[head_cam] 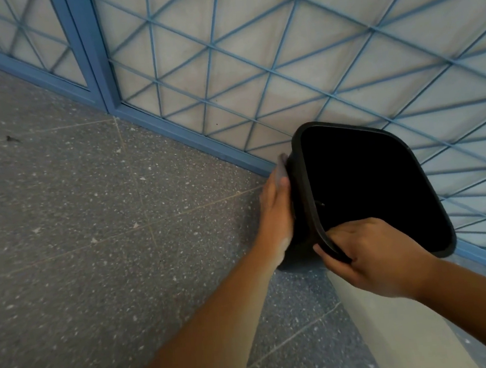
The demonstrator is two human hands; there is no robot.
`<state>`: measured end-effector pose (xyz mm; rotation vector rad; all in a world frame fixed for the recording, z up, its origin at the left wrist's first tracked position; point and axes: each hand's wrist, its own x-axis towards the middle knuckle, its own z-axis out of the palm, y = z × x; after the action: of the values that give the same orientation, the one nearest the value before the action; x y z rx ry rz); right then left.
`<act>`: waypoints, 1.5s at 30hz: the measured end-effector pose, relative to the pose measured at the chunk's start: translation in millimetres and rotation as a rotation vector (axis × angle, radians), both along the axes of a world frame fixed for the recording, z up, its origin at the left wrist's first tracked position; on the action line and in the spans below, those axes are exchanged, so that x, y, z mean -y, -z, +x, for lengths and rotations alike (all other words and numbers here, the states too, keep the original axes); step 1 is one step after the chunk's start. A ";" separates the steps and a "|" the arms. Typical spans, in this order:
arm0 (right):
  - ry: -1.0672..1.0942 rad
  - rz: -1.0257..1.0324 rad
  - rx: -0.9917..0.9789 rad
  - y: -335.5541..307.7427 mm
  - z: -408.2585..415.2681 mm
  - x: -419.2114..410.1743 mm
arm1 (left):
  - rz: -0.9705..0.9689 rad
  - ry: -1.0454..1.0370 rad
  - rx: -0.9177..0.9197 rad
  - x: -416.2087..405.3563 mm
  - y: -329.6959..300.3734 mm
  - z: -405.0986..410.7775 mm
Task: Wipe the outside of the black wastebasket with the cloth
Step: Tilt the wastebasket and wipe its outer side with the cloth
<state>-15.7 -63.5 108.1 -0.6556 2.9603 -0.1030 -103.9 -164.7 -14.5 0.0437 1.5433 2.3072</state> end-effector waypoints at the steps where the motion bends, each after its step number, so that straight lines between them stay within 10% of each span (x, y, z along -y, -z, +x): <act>1: -0.006 0.002 -0.005 0.3 -1.0 0.3 | 0.018 -0.009 -0.031 -0.4 -4.9 -2.1; 7: 0.006 0.008 -0.003 -1.2 -0.1 -0.1 | -0.030 0.057 0.255 3.1 12.8 -8.1; 14: -0.013 -0.015 -0.023 0.8 -0.8 -0.2 | 0.002 -0.021 0.005 -0.9 -10.9 -2.2; 27: -0.032 -0.019 -0.054 -1.1 -1.7 2.2 | -0.038 0.070 0.344 1.9 24.5 -7.5; 45: -0.021 -0.024 -0.025 1.1 -2.7 0.3 | -0.022 0.042 0.114 -1.5 7.7 -11.1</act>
<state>-18.4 -63.7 107.0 -0.6960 2.9793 -0.1306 -115.0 -163.2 -22.2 -0.0599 1.4963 2.2199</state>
